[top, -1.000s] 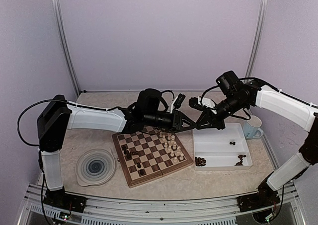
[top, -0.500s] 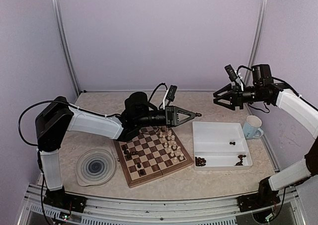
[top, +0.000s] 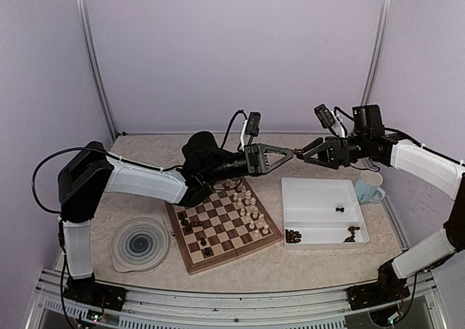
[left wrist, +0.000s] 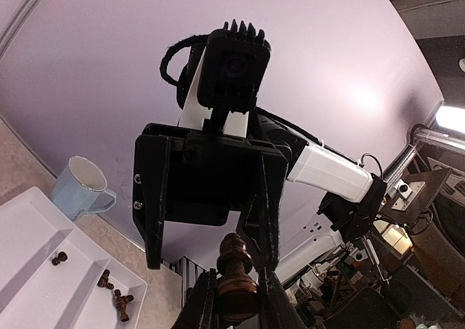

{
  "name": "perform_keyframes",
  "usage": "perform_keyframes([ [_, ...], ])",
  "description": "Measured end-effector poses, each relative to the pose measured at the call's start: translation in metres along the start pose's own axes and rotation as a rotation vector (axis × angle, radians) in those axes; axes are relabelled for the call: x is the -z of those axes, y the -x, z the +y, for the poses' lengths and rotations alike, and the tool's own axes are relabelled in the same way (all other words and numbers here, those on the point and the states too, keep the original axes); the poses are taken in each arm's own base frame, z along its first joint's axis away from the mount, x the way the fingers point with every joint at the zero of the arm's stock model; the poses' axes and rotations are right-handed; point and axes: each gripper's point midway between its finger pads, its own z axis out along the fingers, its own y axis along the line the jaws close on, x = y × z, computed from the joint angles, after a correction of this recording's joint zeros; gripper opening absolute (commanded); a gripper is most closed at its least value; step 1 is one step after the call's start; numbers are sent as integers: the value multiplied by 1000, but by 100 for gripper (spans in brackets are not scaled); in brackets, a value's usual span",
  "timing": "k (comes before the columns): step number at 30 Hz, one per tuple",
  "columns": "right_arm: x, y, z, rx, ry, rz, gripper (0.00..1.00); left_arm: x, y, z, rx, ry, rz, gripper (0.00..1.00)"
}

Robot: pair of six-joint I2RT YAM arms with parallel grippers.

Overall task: Set up the chess pieces on the board
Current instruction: Pass from the left arm to the right

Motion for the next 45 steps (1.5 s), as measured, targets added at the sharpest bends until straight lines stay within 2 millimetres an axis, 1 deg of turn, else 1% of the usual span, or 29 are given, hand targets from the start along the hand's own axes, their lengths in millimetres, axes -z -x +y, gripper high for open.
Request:
perform_keyframes([
  [2, -4, 0, 3, -2, 20, 6, 52, -1, -2, 2, 4, 0, 1, 16],
  [3, -5, -1, 3, -6, 26, 7, 48, -2, -3, 3, 7, 1, 3, 16],
  [7, -7, 0, 4, -13, 41, 9, 39, -2, -7, 7, 15, 7, 8, 16],
  [16, -7, 4, 5, 5, 49, 3, 19, -5, -5, 8, 19, 2, 3, 15],
  [21, -7, 5, 3, 5, 37, 2, 12, -8, -4, 9, 25, -4, 0, 16],
  [24, -6, 8, 0, 12, 18, 1, 7, -8, -2, 11, 23, -1, -5, 18],
  [25, -6, 10, 0, 21, 11, 1, 5, -8, 0, 11, 21, 1, -10, 27],
  [27, -6, 16, -2, 41, -8, 3, 4, -8, 4, 12, 16, 6, -21, 48],
  [28, -7, 19, -3, 63, -17, 6, 3, -8, 4, 14, 8, 14, -23, 80],
  [29, -7, 24, -3, 85, -28, 10, 3, -9, 2, 18, 10, 32, -18, 97],
  [30, -6, 28, -3, 111, -39, 12, 3, -8, 0, 23, 6, 56, -15, 99],
  [32, -6, 40, -4, 167, -73, 21, 3, -5, -5, 35, -2, 116, -3, 99],
  [35, -5, 59, -10, 245, -142, 48, 3, 14, -8, 47, -39, 235, 27, 99],
  [36, -6, 63, -13, 270, -165, 60, 3, 23, -4, 47, -58, 276, 31, 99],
  [38, -12, 65, -18, 306, -208, 98, 3, 46, 14, 44, -105, 360, 20, 99],
  [39, -18, 62, -19, 324, -227, 127, 3, 62, 31, 41, -140, 413, 2, 99],
  [41, -34, 54, -21, 358, -248, 189, 3, 94, 71, 31, -224, 516, -61, 99],
  [44, -65, 38, -19, 419, -257, 298, 3, 152, 138, 9, -370, 725, -211, 99],
  [45, -76, 32, -18, 439, -255, 335, 2, 170, 155, 1, -410, 790, -258, 99],
])
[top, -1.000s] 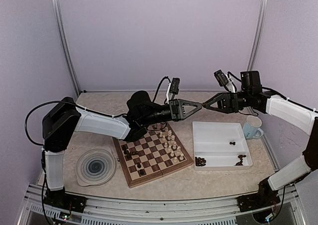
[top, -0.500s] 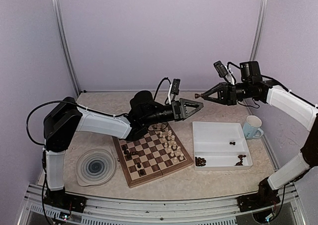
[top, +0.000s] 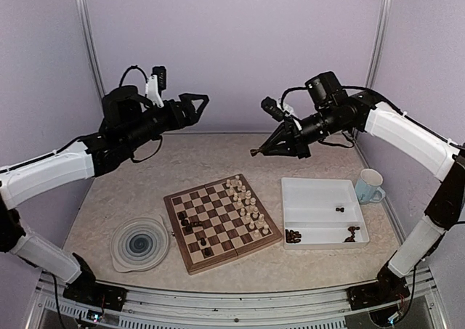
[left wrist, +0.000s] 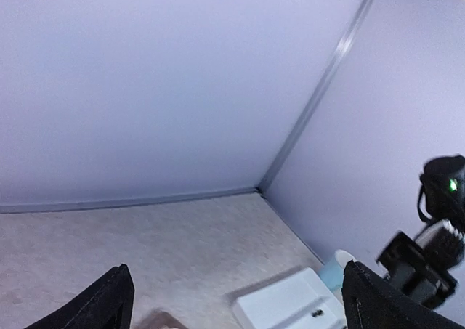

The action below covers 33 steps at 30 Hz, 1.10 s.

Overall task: Set up the chess pieces on the board
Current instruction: Place the bishop on c8.

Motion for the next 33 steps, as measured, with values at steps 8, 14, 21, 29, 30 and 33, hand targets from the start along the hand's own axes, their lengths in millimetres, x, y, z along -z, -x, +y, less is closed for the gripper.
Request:
perform_keyframes([
  [8, -103, -19, 36, 181, 57, 253, 1, 101, 43, 117, -167, 466, -135, 99],
  [14, -178, -45, 69, 270, 128, 409, 1, 138, 29, 152, -230, 600, -116, 99],
  [21, -227, -69, 96, 331, 163, 509, 1, 144, 37, 158, -241, 618, -134, 99],
  [29, -246, -84, 104, 375, 158, 561, 2, 144, 38, 162, -215, 590, -131, 99],
  [30, -248, -85, 104, 377, 158, 565, 2, 145, 39, 162, -211, 587, -131, 99],
  [33, -251, -88, 106, 384, 161, 574, 2, 146, 40, 166, -195, 583, -133, 99],
])
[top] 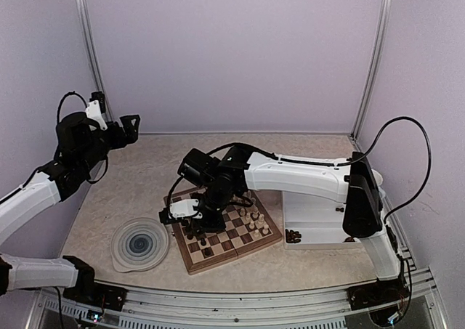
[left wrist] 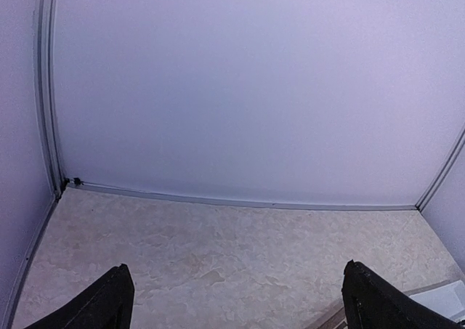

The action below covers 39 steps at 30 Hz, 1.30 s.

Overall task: Set up the chess pieces on the board
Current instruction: Place the bishop on c8.

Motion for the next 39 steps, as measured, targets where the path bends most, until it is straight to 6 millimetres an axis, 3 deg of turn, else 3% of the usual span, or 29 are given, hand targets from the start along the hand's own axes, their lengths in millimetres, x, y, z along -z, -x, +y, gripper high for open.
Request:
perform_keyframes([
  [9, -25, -6, 3, 19, -27, 68, 2, -4, -2, 7, 44, -16, 15, 99],
  [18, -26, -9, -11, 15, -105, 98, 2, -4, -3, 4, 57, -39, 22, 99],
  [29, -41, -16, -14, 10, -112, 126, 12, -4, -3, 1, 59, -54, 26, 99],
  [39, -42, -13, -19, 11, -126, 117, 21, -4, -4, 0, 59, -65, 30, 98],
])
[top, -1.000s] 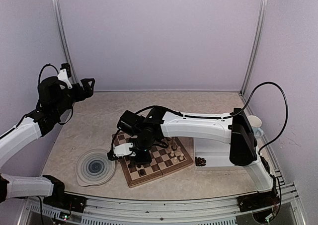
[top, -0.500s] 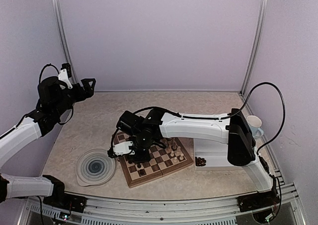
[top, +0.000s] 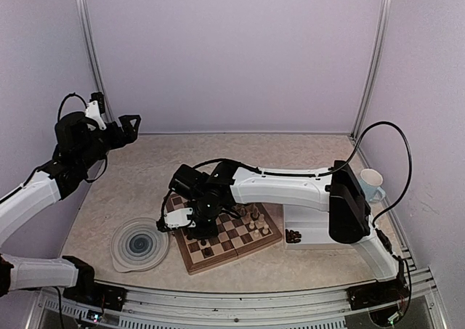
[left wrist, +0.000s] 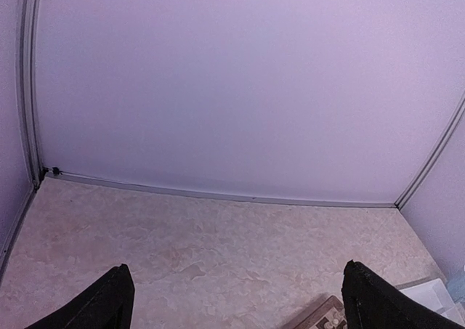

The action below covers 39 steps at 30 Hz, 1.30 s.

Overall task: Set up the chess pieces on the board
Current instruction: Place the bishop on c8.

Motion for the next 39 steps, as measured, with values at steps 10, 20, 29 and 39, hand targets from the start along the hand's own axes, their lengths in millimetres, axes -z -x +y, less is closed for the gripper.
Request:
perform_keyframes([
  [10, -3, -1, 0, -3, 3, 4, 28, 0, 0, -1, 1, -11, 3, 98],
  [20, -2, -5, 2, 3, -1, 12, 33, -2, -2, 3, 4, -3, 9, 98],
  [29, 64, -7, -22, -32, -40, -82, 35, -4, -4, 4, 4, -3, 17, 95],
  [39, 70, -25, -78, -145, -67, -137, 42, -4, -6, -1, 1, -39, 30, 94],
])
